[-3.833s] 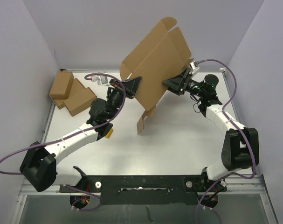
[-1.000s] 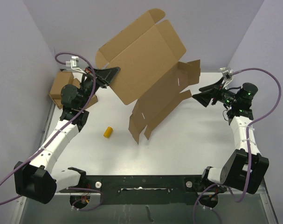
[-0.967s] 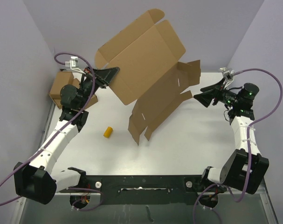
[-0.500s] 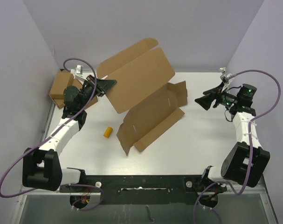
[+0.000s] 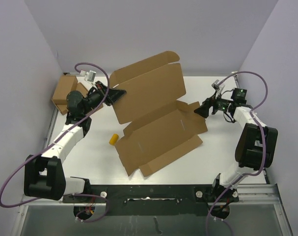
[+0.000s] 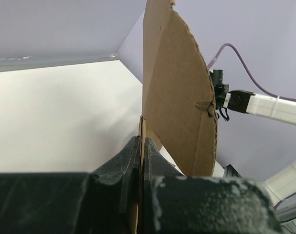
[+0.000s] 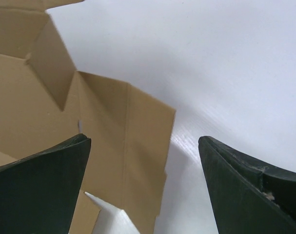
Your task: Fold the paper box
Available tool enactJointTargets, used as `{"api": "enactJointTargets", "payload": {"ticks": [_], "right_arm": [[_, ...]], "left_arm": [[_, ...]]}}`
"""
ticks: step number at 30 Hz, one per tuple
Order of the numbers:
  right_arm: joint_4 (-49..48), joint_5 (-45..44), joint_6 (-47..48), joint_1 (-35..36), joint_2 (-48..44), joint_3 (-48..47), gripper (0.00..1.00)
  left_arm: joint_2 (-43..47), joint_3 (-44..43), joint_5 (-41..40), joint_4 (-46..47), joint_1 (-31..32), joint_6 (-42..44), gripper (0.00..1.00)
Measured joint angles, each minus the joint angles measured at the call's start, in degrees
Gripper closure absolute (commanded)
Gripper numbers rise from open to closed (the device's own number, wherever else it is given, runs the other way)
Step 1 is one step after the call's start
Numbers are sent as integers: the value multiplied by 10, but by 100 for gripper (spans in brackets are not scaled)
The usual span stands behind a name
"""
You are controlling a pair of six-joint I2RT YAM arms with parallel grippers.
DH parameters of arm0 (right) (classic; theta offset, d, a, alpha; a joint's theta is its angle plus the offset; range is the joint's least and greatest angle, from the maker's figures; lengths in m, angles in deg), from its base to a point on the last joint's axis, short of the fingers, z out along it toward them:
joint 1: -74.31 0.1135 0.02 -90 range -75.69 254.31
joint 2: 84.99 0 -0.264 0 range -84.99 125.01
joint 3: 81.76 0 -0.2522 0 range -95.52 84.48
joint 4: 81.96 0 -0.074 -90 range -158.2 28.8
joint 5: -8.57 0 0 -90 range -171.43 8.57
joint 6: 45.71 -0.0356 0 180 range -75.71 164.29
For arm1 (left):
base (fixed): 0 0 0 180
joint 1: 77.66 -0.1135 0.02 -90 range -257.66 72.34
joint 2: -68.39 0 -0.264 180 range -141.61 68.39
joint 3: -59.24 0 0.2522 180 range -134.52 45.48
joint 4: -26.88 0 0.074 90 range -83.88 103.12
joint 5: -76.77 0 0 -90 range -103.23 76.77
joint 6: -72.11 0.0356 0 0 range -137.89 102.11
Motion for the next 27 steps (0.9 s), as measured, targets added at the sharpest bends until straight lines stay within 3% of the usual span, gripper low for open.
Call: {"api": "enactJointTargets", "payload": {"ticks": [11, 14, 20, 24, 27], "right_arm": [[160, -1, 98, -4, 87, -94, 12], [187, 0, 106, -4, 114, -101, 19], [217, 6, 106, -3, 139, -106, 47], [225, 14, 114, -3, 141, -112, 78], [230, 22, 126, -2, 141, -114, 96]], "left_arm": [[0, 10, 14, 48, -7, 15, 100], [0, 15, 15, 54, -7, 14, 100], [0, 16, 26, 71, -7, 13, 100], [0, 16, 34, 76, -7, 13, 100], [0, 16, 39, 76, -9, 13, 100]]}}
